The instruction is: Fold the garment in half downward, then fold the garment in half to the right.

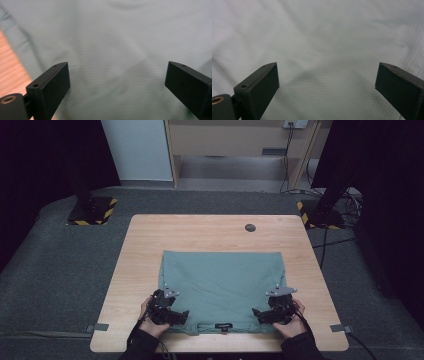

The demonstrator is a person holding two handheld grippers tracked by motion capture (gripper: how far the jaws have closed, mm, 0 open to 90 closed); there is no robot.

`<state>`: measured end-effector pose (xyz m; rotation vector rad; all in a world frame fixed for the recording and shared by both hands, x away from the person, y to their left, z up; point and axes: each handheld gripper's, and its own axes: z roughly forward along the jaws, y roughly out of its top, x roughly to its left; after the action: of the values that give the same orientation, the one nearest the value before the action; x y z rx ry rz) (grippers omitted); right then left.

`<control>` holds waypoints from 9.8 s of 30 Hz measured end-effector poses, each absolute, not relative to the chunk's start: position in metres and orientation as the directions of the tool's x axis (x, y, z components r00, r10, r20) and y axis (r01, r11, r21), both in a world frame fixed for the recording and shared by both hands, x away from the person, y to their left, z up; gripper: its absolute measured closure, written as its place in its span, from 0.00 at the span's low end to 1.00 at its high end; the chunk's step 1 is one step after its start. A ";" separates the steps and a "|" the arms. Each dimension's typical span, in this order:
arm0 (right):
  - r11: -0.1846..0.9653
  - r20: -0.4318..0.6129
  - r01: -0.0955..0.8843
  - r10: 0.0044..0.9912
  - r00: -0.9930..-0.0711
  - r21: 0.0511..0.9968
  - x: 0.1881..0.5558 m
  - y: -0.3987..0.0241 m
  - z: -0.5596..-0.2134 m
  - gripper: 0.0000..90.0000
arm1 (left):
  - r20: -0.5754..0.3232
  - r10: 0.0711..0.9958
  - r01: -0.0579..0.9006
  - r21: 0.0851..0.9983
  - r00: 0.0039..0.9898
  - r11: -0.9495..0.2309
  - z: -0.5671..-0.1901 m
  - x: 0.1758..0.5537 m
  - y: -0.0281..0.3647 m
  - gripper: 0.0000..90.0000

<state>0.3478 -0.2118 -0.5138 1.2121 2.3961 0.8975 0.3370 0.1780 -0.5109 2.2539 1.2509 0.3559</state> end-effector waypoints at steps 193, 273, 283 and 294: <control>0.584 0.062 0.372 0.481 -0.875 0.721 0.308 0.050 -0.504 0.11 | -0.215 0.847 0.684 0.696 0.486 -0.216 -0.526 0.516 0.251 0.20; 0.437 0.159 0.295 0.321 -0.934 0.850 0.300 0.122 -0.462 0.90 | -0.021 0.948 0.635 0.747 0.317 -0.195 -0.427 0.456 0.316 0.94; 0.418 0.112 0.256 0.339 -0.934 0.872 0.298 0.063 -0.431 0.90 | -0.010 0.914 0.569 0.786 0.405 -0.243 -0.391 0.461 0.256 0.94; 0.411 0.107 0.279 0.393 -0.913 0.868 0.299 -0.001 -0.420 0.90 | 0.072 0.856 0.534 0.754 0.512 -0.383 -0.378 0.476 0.174 0.94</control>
<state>0.2987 -0.0009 -0.4196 0.6080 2.5419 1.5289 0.4763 0.1738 -0.3784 2.0722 1.1308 0.6056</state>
